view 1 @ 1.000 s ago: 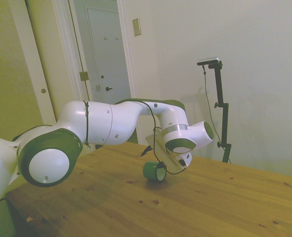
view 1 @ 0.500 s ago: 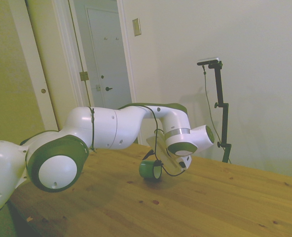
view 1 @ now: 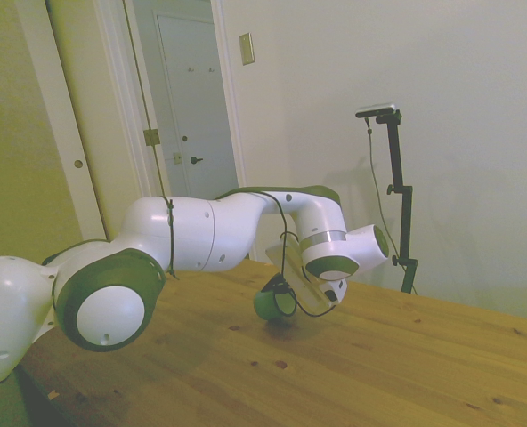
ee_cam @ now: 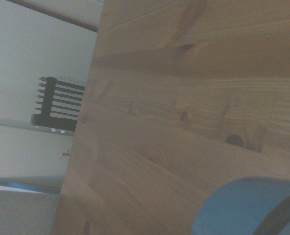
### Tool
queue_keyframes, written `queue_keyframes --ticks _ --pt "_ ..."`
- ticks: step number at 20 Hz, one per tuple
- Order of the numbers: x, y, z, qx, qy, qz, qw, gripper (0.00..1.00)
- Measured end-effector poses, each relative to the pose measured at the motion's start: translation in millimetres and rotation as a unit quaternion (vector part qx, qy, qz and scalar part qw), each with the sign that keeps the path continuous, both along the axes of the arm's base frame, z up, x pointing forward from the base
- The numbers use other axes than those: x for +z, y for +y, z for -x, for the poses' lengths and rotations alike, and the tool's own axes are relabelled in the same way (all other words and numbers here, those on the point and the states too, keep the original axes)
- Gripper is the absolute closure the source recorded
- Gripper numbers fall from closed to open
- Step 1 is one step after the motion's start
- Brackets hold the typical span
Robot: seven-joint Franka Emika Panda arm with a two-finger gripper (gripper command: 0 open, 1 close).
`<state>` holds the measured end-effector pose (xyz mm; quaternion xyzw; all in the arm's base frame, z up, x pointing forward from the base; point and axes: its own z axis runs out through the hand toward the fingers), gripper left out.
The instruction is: Flip the mug upright
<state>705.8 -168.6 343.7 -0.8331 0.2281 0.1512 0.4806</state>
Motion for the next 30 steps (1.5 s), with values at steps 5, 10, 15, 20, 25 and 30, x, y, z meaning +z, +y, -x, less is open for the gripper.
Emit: queue_keyframes --ticks 5,10,15,20,25,30 --pt "25 1 2 0.001 -0.022 0.034 0.9992 1.00" --pt "62 25 18 0.006 -0.064 0.151 0.9865 1.00" --pt "77 63 33 -0.010 -0.117 0.269 0.9559 1.00" --pt "73 95 61 -0.047 -0.176 0.363 0.9139 1.00" --pt "56 115 115 -0.071 -0.176 0.395 0.8986 1.00" --pt "56 120 148 -0.096 -0.176 0.429 0.8807 1.00"
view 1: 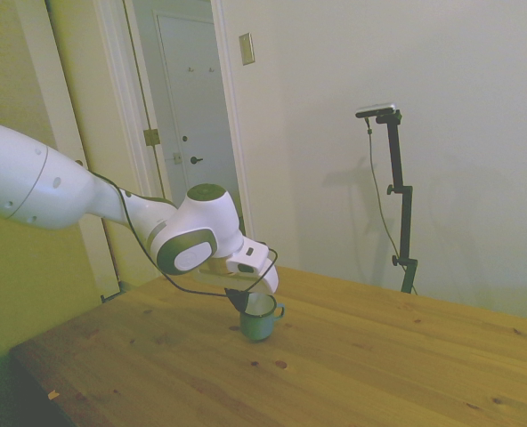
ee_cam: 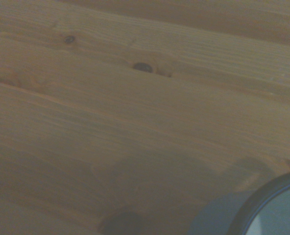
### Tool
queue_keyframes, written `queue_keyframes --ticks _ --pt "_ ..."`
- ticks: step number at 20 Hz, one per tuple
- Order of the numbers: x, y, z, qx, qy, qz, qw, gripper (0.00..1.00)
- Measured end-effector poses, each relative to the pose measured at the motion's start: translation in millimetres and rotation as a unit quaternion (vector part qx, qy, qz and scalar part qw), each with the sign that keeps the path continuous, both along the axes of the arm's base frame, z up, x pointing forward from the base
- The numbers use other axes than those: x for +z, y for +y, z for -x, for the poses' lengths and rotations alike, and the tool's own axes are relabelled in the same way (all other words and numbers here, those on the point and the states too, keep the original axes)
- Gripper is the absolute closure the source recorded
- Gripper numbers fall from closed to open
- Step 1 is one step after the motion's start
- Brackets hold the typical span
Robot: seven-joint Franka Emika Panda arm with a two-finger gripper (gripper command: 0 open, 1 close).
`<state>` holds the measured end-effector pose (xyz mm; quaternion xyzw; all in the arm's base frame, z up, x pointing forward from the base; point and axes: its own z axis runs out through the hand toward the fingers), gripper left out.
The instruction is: Flip the mug upright
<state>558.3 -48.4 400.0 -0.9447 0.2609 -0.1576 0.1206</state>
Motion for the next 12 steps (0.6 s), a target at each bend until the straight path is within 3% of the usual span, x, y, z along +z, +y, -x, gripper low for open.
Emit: queue_keyframes --ticks 5,10,11,12 --pt "-12 6 7 -0.026 -0.002 0.039 0.9989 1.00" --pt "-18 10 6 -0.037 0.004 0.044 0.9983 1.00" --pt "-18 10 6 -0.037 0.005 0.044 0.9983 0.00" --pt "-19 11 5 -0.040 0.006 0.043 0.9983 0.00"
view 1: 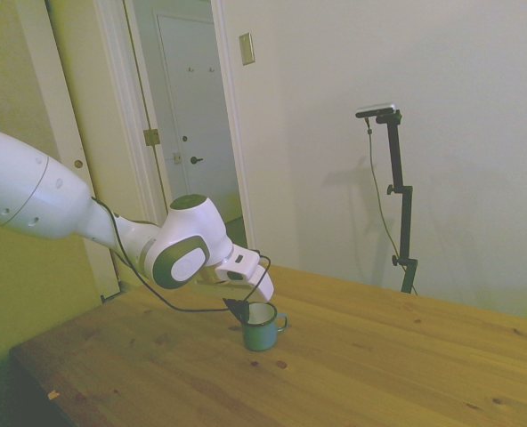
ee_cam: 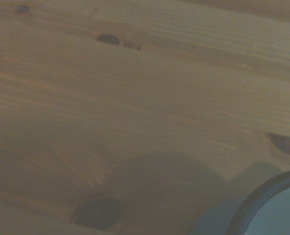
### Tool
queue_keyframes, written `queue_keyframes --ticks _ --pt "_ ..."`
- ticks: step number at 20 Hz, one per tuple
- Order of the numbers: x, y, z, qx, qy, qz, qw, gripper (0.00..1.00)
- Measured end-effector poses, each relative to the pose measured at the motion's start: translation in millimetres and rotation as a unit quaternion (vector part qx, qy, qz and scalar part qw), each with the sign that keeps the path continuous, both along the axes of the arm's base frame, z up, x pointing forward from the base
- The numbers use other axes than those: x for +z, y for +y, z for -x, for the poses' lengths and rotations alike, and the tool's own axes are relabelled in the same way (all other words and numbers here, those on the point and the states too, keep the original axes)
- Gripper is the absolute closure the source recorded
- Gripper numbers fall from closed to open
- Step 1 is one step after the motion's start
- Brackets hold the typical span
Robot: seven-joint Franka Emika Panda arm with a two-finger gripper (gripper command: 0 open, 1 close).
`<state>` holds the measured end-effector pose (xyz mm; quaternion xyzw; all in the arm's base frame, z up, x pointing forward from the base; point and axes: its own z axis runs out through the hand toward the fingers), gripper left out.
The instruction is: Flip the mug upright
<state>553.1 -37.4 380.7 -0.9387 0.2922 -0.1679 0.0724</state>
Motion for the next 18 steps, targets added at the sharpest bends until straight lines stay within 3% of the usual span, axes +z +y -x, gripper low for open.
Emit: queue_keyframes --ticks 10,18 --pt "-4 5 -11 -0.009 0.003 -0.005 0.9999 0.00" --pt "17 4 -11 -0.007 -0.002 0.000 1.0000 0.00"
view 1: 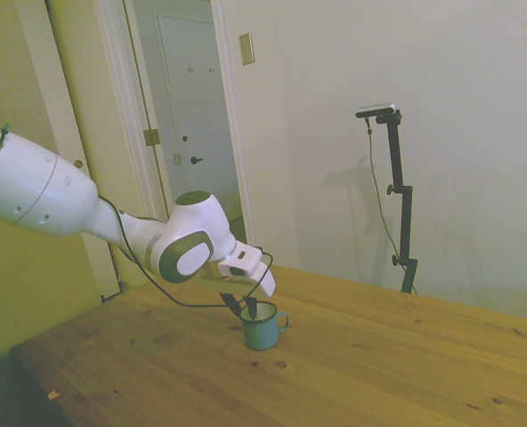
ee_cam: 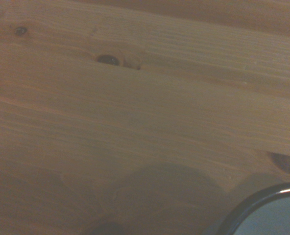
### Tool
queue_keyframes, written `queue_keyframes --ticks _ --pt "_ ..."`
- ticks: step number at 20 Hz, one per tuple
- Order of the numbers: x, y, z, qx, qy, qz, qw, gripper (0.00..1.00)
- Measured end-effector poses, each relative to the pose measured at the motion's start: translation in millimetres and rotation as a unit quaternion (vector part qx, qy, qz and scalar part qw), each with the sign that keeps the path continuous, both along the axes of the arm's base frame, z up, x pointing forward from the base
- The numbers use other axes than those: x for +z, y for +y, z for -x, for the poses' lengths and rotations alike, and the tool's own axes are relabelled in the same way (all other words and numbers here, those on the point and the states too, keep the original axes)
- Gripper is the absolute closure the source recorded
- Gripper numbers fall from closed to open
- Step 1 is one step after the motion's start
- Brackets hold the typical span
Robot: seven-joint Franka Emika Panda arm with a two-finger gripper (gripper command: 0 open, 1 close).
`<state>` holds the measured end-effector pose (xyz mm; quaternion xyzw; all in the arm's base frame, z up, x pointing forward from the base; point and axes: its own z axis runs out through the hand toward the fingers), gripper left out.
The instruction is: Flip the mug upright
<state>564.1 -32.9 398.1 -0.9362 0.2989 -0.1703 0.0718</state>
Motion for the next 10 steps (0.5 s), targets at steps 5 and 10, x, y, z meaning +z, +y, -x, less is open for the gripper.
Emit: queue_keyframes --ticks 5,10 --pt "38 11 18 0.006 -0.017 0.003 0.9998 0.00" --pt "67 41 52 0.030 -0.037 0.005 0.9988 0.00"
